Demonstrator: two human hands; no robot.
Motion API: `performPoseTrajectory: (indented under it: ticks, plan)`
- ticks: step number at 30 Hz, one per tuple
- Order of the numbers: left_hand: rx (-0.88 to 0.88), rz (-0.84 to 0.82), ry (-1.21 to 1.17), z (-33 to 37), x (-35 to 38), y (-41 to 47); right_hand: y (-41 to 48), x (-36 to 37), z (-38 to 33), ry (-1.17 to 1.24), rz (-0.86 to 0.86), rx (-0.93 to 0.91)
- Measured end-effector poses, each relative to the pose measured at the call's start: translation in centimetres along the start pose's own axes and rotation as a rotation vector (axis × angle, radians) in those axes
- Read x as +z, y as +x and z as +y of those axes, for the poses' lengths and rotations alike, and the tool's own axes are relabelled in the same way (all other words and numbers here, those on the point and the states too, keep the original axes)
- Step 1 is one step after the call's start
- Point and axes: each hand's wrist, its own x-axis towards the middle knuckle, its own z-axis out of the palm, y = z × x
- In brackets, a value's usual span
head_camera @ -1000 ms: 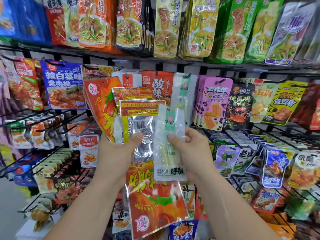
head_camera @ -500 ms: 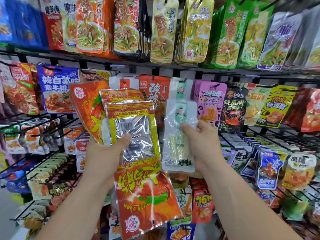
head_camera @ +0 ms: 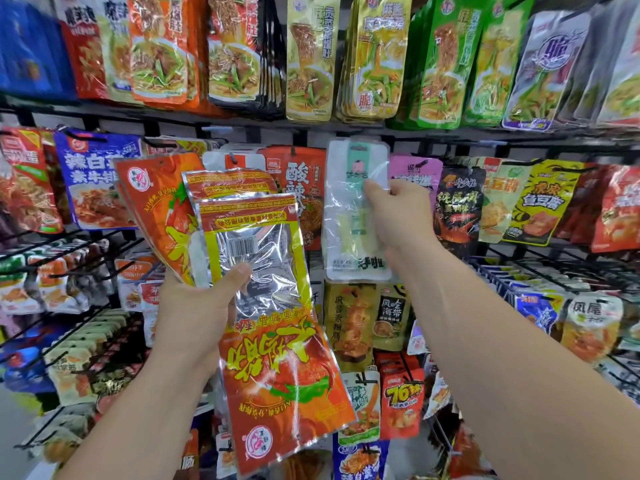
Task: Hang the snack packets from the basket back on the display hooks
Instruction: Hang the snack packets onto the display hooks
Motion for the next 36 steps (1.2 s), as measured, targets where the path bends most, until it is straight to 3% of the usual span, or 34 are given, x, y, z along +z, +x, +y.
performPoseTrajectory:
  ticks: [15, 20, 28, 36]
  plan:
    - [0.036, 0.025, 0.015, -0.1, -0.2, -0.1, 0.6, 0.5, 0.7, -0.098, 0.024, -0.029]
    - [0.046, 0.034, 0.02, -0.2, -0.2, -0.1, 1.6, 1.3, 1.0, -0.214, 0.065, 0.043]
    - [0.032, 0.04, 0.046, -0.3, -0.5, -0.1, 3.7, 3.0, 1.8, -0.361, 0.149, 0.012]
    - [0.011, 0.05, 0.071, -0.5, -0.4, -0.3, 0.3, 2.5, 4.7, -0.476, 0.12, -0.183]
